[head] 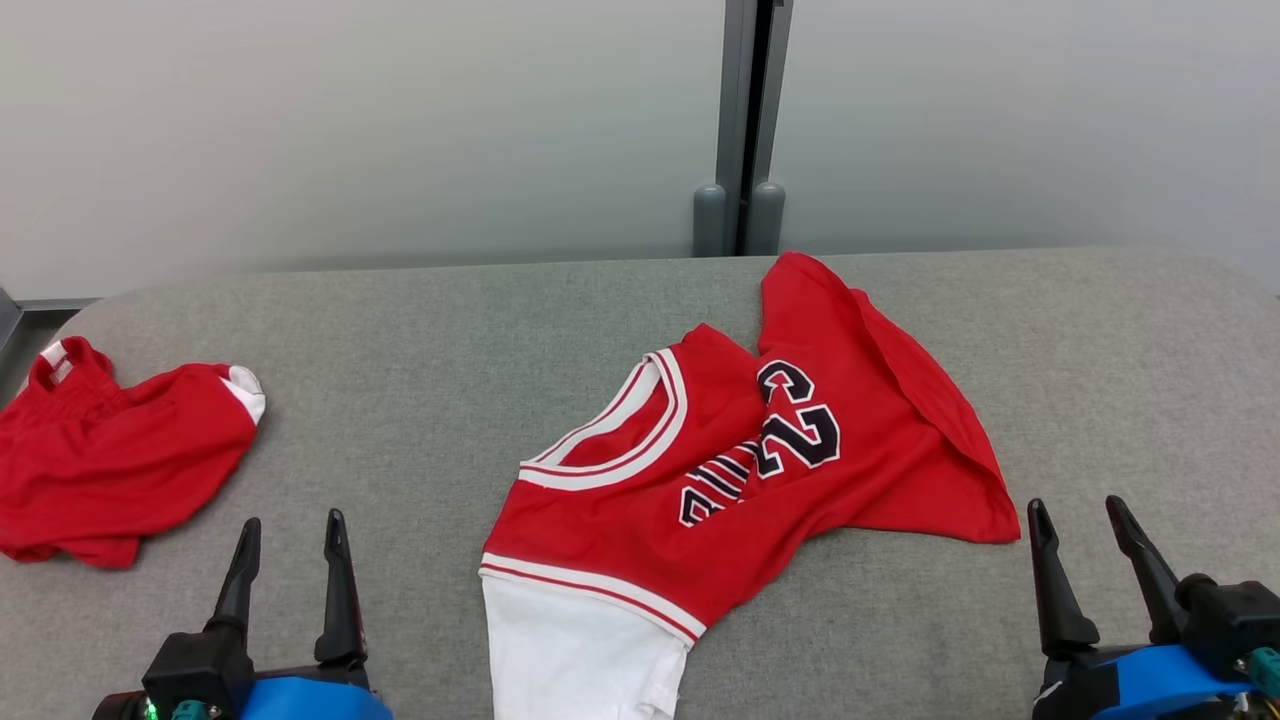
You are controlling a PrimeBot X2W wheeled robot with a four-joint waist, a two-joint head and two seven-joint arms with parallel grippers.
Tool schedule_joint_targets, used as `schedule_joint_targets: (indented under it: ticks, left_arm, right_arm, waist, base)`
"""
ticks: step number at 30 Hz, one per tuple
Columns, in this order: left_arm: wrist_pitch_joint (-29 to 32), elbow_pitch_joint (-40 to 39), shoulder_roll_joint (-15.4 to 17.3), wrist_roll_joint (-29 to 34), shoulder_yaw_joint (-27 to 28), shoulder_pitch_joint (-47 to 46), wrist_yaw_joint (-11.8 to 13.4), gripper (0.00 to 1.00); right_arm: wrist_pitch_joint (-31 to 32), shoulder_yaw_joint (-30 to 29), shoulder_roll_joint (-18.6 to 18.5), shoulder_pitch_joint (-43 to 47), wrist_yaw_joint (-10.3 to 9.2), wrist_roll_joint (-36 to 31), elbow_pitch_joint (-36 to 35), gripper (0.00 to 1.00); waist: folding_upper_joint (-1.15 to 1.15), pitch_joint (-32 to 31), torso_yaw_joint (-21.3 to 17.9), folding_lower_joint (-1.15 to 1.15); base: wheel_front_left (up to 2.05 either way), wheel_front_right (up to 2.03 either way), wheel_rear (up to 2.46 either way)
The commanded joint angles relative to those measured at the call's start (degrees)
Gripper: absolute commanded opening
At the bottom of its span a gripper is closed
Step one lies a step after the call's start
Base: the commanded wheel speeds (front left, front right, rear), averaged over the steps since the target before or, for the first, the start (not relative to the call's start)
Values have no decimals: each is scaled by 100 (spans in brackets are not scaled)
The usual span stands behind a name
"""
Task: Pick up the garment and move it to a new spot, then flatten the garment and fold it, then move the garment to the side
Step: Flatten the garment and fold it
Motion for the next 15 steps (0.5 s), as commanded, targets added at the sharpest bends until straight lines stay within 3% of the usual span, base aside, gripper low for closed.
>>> schedule_joint_targets:
  ticks: [1,7,15]
  left_arm:
    - [-28,20,-17,51,37,55,-43,100]
    - [-28,191,-174,132,-70,-1,-281,100]
    - [108,862,-311,160,-579,-137,-757,100]
  right_arm:
    - [10,-14,13,74,3,18,-19,100]
    - [8,-182,10,-76,3,4,224,100]
    - [-150,-431,-126,-509,3,-75,1121,100]
  waist:
    - [0,10,4,0]
    - [0,103,36,0]
    - [0,288,89,0]
  base:
    - [0,0,0]
    - [0,0,0]
    - [0,0,0]
